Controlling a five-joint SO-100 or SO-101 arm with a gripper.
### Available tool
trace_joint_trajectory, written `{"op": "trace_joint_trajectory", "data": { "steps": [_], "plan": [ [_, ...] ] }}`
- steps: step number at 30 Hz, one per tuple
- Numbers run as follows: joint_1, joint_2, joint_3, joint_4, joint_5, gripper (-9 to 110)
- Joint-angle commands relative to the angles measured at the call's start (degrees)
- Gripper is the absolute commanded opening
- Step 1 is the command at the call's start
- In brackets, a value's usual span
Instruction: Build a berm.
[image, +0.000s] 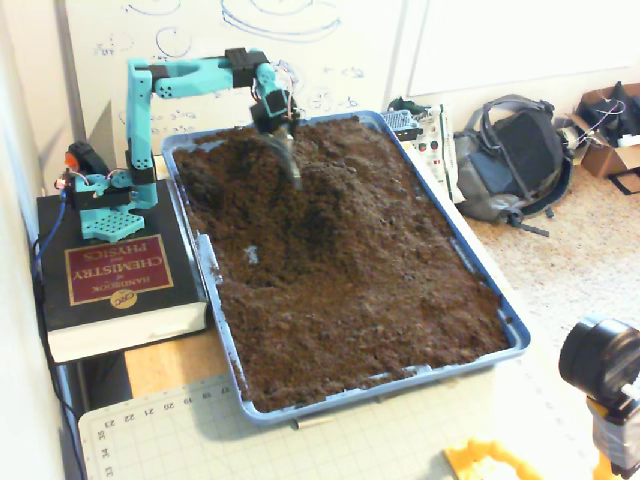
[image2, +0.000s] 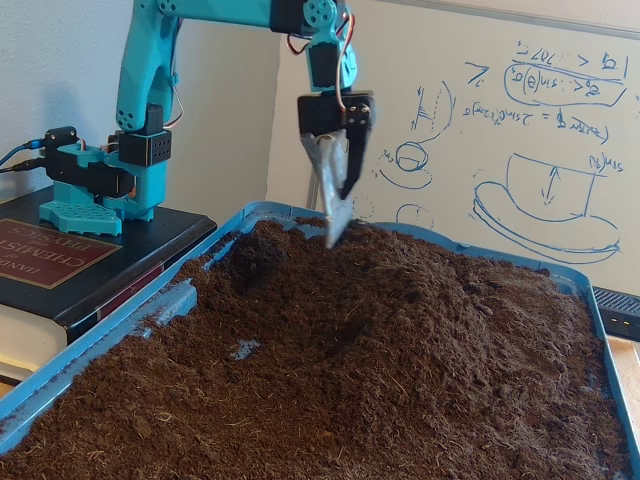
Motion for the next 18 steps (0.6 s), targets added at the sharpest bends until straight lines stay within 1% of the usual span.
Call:
{"op": "trace_joint_trajectory", "data": {
  "steps": [1, 5, 7, 15, 18],
  "plan": [
    [-1.6, 6.1, -1.8, 7.0, -0.5, 0],
    [-4.0, 6.0, 6.8, 7.6, -0.7, 1],
    [-5.3, 6.0, 12.6, 3.7, -0.7, 1],
    [-7.8, 7.3, 36.0, -29.2, 0.4, 0],
    [-8.3, 9.6, 42.9, -35.3, 0.4, 0]
  ]
}}
